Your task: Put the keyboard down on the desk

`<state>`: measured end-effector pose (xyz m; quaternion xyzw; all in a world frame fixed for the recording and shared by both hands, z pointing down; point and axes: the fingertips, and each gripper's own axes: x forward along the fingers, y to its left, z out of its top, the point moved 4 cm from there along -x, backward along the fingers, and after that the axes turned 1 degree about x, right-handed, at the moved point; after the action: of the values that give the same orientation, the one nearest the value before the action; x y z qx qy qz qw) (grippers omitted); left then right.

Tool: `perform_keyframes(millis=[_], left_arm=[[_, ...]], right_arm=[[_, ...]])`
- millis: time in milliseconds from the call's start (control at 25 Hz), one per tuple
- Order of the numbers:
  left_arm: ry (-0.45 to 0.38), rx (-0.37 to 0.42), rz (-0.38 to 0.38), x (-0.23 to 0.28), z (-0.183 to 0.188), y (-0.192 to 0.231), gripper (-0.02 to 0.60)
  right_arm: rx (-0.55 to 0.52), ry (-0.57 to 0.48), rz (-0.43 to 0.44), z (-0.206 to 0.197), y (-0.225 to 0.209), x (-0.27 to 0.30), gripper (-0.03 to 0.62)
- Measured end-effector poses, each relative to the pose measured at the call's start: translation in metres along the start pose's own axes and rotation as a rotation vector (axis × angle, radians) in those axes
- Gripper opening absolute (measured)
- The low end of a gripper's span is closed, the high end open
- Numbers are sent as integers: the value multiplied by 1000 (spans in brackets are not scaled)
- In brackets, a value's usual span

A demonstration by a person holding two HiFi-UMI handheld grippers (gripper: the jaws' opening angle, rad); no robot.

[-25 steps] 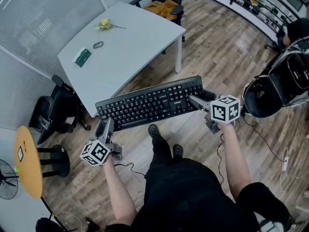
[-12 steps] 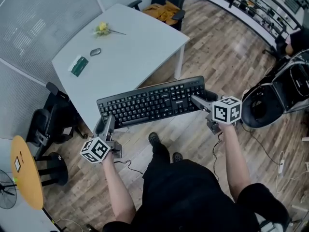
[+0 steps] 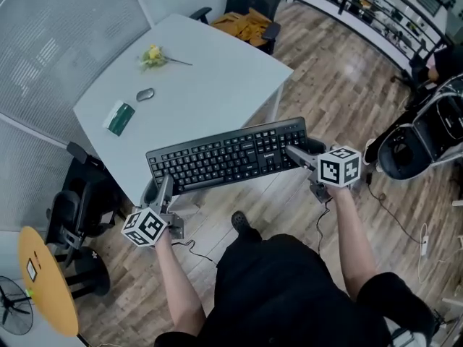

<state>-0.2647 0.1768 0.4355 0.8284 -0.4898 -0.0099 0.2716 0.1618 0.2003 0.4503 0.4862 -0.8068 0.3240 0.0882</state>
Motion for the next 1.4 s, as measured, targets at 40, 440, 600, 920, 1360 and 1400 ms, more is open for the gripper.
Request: perform_keyframes(millis=[40,440,600,920,1360,1400], left_arm=[[-1,1,-4,3,1,4,201],[57,-22,-31,33,10,43,201],[77,-49,-15,39,4,51,202],[58,-53,63,54,19,70,201],[8,-48,154,147,68,70,201],[5,-49,161,156,72,68,201]], right_arm=[[0,-2,-3,1,1,4,281],[34,27,-55,3,4,36,281],[32,50,-52,6,0,47,281],[9,79,25,32,-15,101,282],[-32,87,115,127,-84,182,282],[-34,91,122,135,-92,188,282]])
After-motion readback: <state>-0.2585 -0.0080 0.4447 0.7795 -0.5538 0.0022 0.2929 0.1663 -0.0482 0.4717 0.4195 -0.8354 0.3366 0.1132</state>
